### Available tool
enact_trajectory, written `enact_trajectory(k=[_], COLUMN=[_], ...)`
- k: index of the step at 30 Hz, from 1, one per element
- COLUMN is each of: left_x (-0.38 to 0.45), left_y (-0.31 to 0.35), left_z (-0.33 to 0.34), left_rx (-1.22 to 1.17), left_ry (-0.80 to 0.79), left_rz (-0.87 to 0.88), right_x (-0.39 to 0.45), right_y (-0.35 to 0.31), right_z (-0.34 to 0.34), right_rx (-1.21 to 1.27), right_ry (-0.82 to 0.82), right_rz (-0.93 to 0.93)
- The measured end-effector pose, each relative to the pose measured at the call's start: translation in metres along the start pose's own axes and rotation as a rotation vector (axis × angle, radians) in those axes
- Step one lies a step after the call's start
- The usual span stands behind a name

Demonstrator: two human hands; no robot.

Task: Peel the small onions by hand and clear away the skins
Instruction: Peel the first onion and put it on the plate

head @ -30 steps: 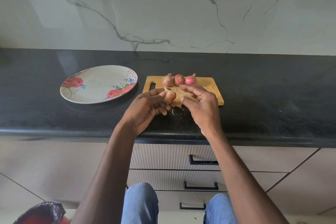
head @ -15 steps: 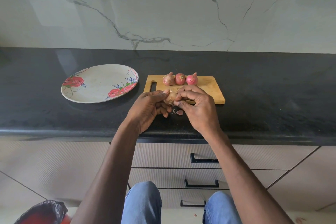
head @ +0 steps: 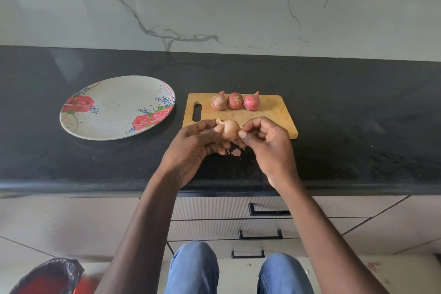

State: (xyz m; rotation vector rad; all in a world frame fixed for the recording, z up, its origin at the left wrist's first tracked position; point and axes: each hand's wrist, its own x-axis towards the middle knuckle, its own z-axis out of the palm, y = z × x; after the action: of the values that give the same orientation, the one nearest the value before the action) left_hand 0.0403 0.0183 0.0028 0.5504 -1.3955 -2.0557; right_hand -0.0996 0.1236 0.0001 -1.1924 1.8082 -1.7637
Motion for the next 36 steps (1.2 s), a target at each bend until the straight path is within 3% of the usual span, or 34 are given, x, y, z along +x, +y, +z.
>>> enact_trajectory(k=[3,8,20,30,36], left_x=[0.002,0.004,-0.003,-0.006,-0.006], left_y=[-0.004,-0.003,0.002,0.004,0.005], left_z=[-0.001,0.004,0.003,0.01,0.011], left_rx=[0.018,0.009,-0.045,-0.016,-0.026], left_ry=[0.006,-0.046,-0.1,-0.001,0.015], left_rz=[0.016,0.026,0.043,0.027,0.034], right_x=[0.003,0.005,0.006,-0.003,-0.003], right_y=[0.0,0.003,-0.011,-0.005,-0.006], right_z=[-0.002,0.0,-0.005,0.0,0.001], right_rx=[0.122,0.017,0.32,-0.073,-0.021], right_ry=[0.01,-0.077,-0.147,-0.059,-0.083], right_rz=[0.086,0.017,0.24,0.019,0.071])
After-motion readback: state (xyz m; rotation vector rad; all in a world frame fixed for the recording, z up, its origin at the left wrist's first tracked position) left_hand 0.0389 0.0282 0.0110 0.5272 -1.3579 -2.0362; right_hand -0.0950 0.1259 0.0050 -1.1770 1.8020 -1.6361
